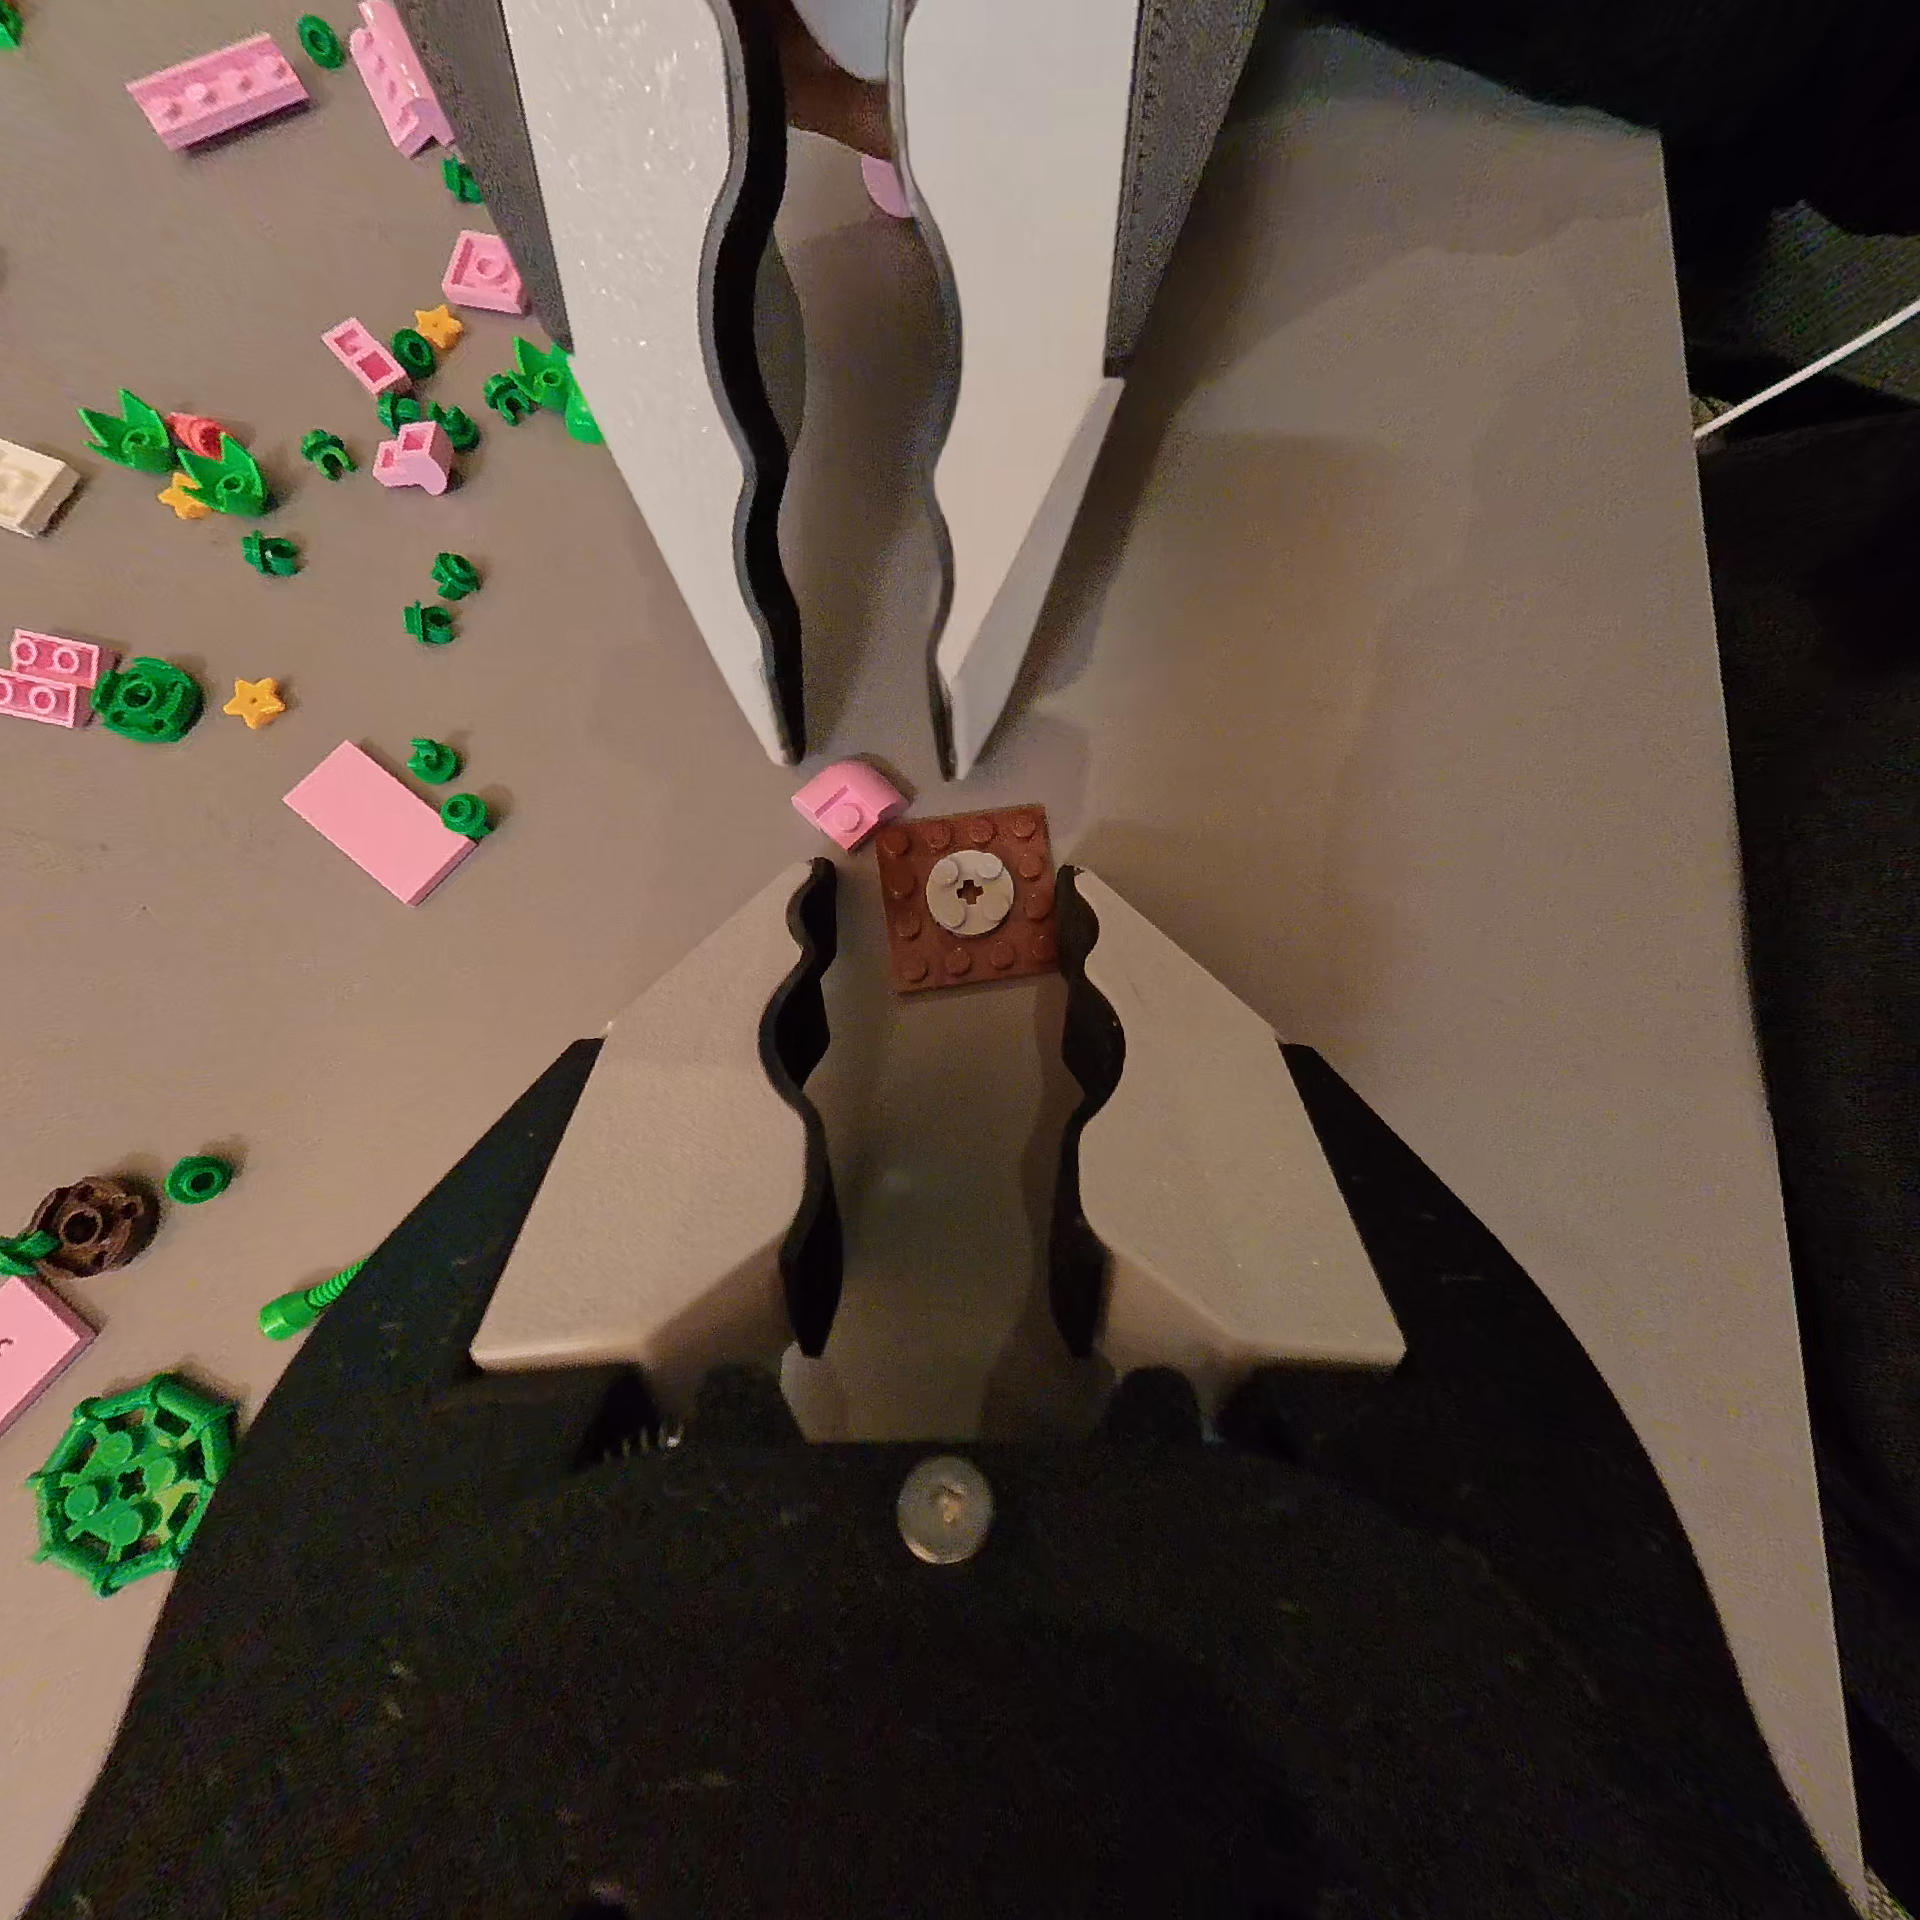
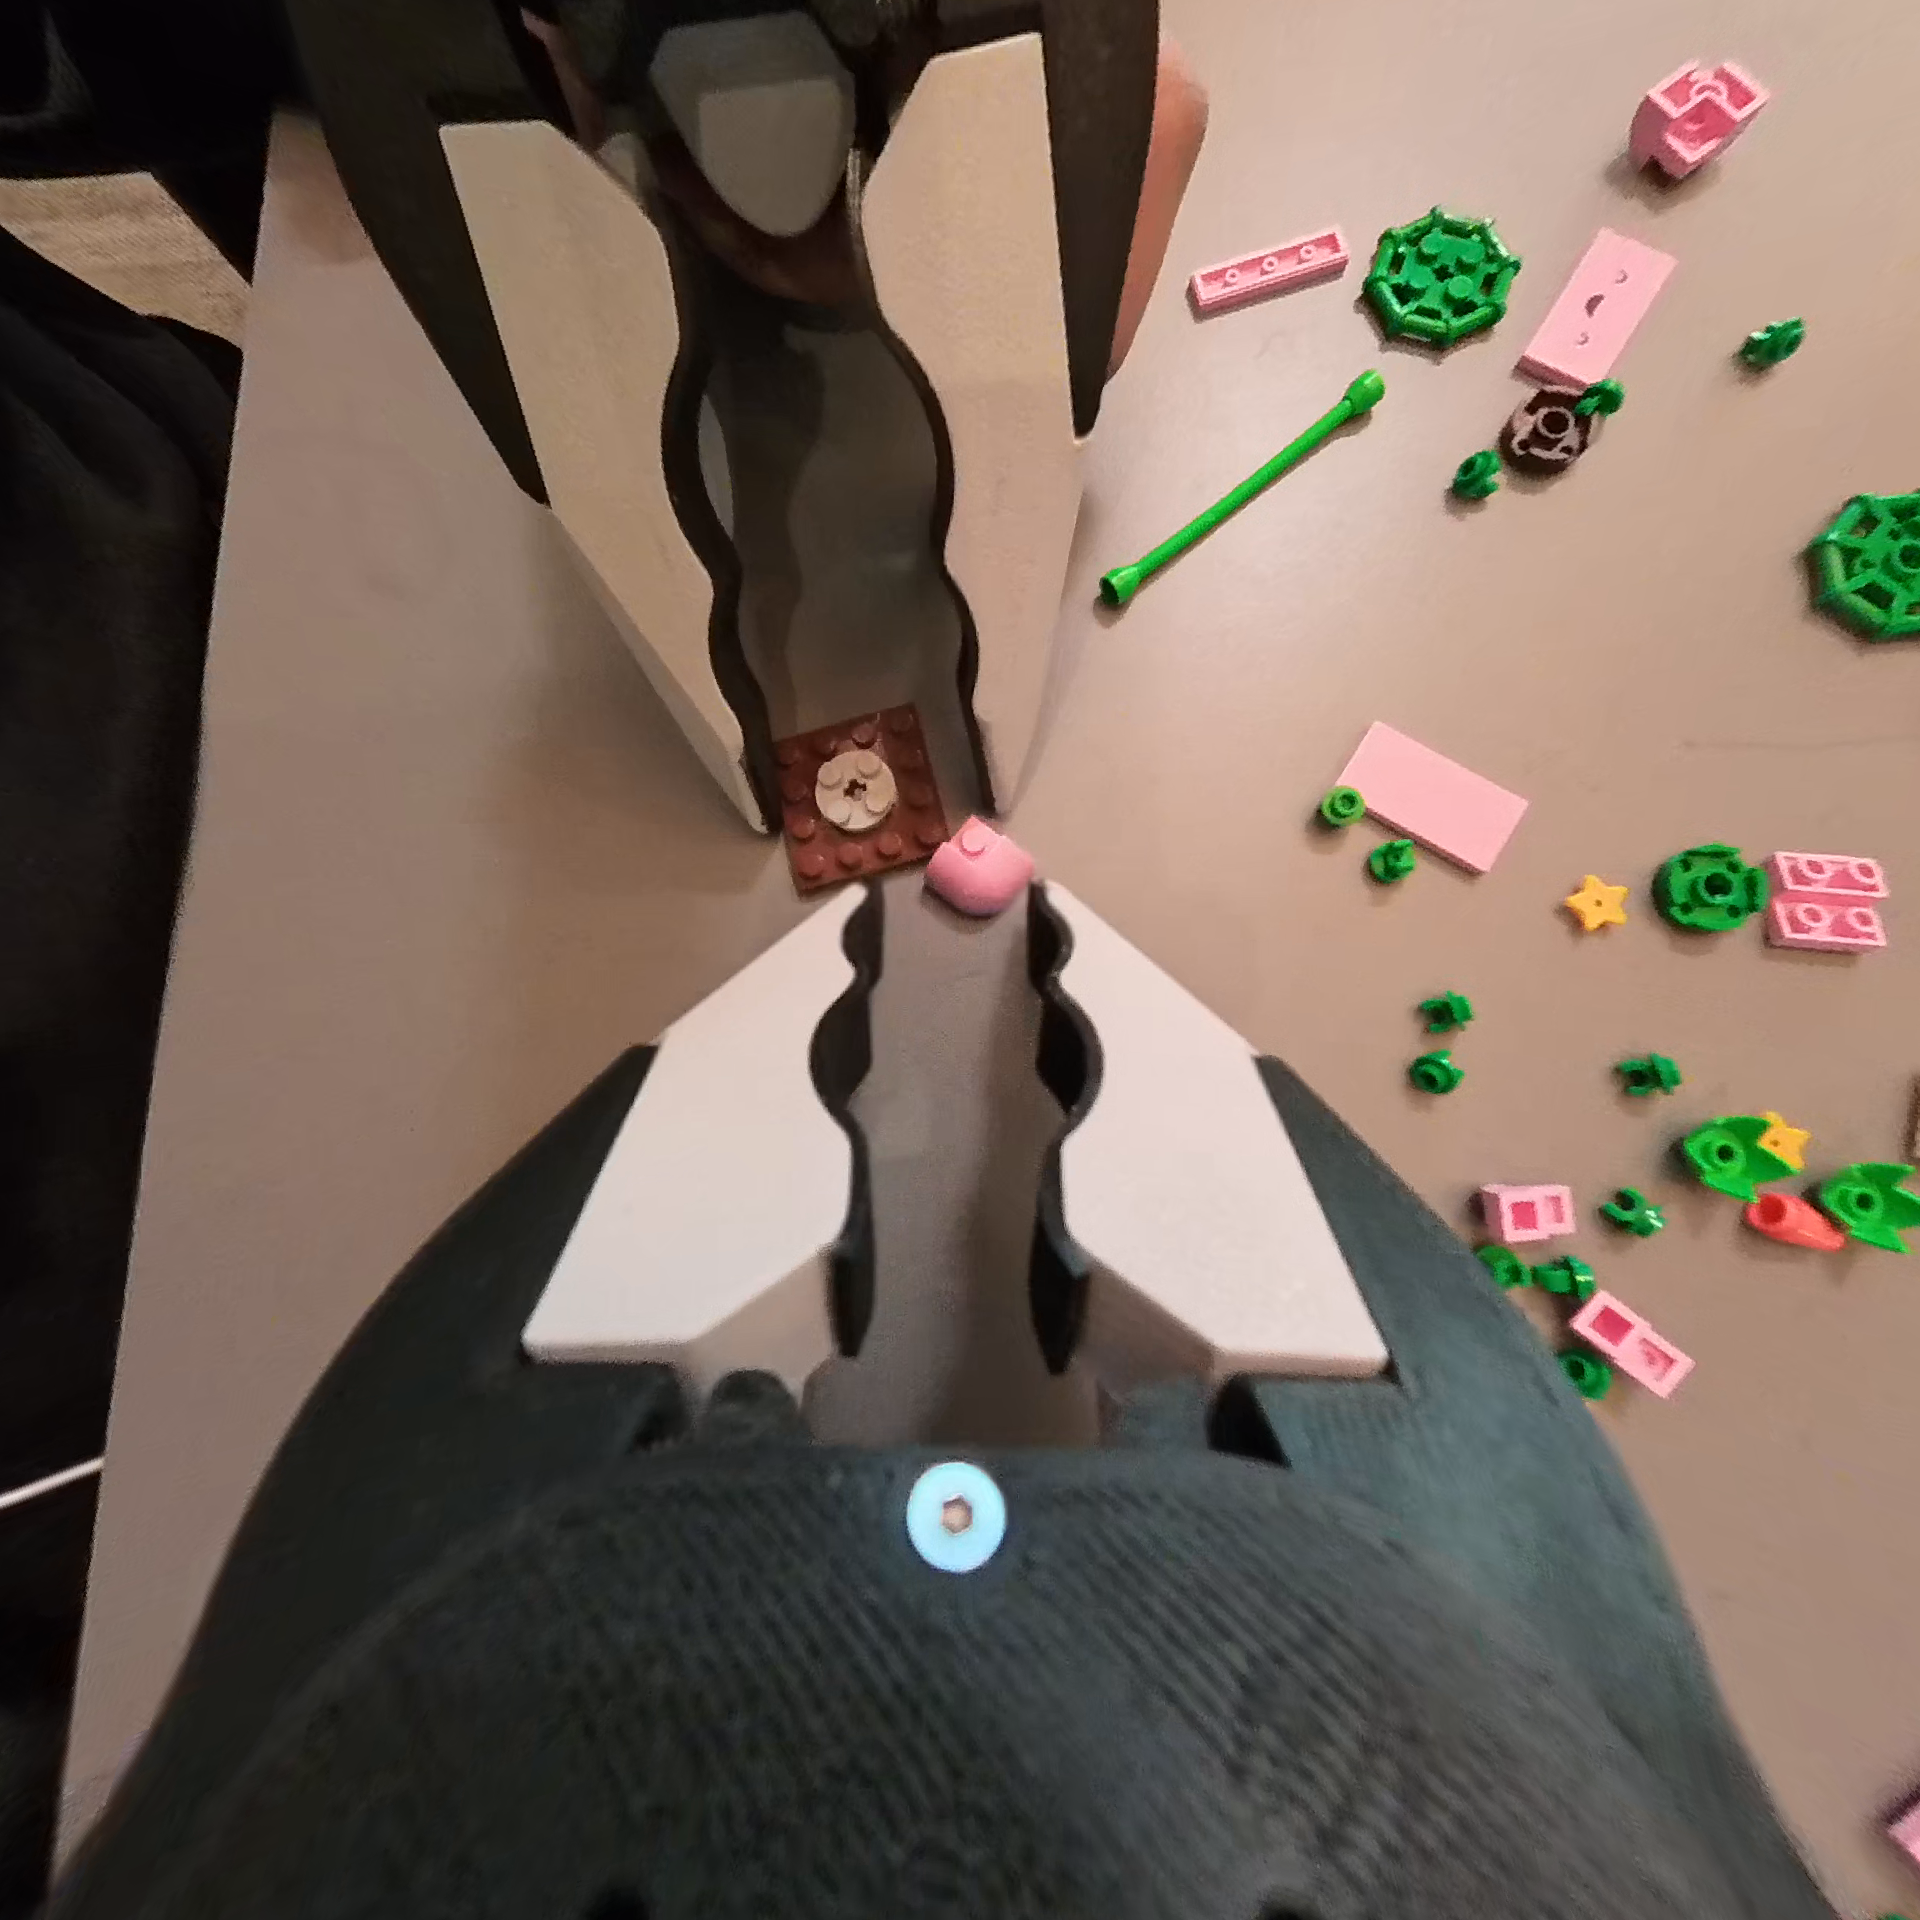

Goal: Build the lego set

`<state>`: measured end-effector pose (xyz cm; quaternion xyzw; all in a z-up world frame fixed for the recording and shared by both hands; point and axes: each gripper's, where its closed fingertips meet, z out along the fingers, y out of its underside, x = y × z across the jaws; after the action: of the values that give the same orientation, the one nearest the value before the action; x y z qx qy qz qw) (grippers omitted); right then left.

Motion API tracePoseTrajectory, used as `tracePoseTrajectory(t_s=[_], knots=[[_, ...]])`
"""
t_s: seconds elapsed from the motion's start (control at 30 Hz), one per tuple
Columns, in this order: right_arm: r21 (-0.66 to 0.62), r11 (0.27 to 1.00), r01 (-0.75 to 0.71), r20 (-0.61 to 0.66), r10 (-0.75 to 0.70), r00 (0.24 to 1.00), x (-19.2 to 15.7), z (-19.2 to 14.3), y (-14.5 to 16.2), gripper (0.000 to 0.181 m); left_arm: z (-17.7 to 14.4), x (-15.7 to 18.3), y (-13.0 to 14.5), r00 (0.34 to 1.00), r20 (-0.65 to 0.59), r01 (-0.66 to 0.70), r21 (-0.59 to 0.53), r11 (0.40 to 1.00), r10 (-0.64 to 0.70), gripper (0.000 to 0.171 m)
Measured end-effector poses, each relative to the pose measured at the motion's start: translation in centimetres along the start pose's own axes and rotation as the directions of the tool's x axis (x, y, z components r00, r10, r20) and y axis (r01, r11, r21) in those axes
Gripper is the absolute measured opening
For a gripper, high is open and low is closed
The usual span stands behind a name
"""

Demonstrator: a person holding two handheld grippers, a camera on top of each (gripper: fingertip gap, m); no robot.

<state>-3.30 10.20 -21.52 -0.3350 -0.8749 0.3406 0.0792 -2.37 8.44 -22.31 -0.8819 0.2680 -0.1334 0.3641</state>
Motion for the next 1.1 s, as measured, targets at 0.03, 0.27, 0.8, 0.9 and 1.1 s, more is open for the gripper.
tracePoseTrajectory(t_s=[0.03, 0.27, 0.8, 0.9, 1.1], knots=[[0.002, 1.000, -0.002, -0.002, 0.002, 1.000, 0.0, 0.1, -0.1, 0.029, 0.0, 0.0, 0.0, 1.000, 0.000, 0.000, 0.000, 1.000, 0.000, 0.040], [-0.017, 1.000, -0.013, -0.040, 0.012, 0.999, 0.6, 0.6, 0.1, 0.018, 0.0, 0.0, 0.0, 1.000, -0.001, 0.001, 0.000, 1.000, -0.001, 0.039], [-0.029, 0.999, -0.029, -0.060, 0.027, 0.998, 0.9, 0.3, 0.4, 0.026, 0.0, 0.0, 0.0, 1.000, -0.002, 0.002, 0.000, 1.000, -0.002, 0.039], [-0.039, 0.999, -0.035, -0.076, 0.032, 0.997, 1.3, 0.0, 0.6, 0.020, 0.0, 0.0, 0.0, 1.000, -0.003, 0.003, 0.000, 1.000, -0.003, 0.039], [-0.035, 0.999, -0.025, -0.058, 0.023, 0.998, 1.1, 0.0, 0.6, 0.014, 0.0, 0.0, 0.0, 1.000, -0.002, 0.003, 0.000, 1.000, -0.003, 0.039]])
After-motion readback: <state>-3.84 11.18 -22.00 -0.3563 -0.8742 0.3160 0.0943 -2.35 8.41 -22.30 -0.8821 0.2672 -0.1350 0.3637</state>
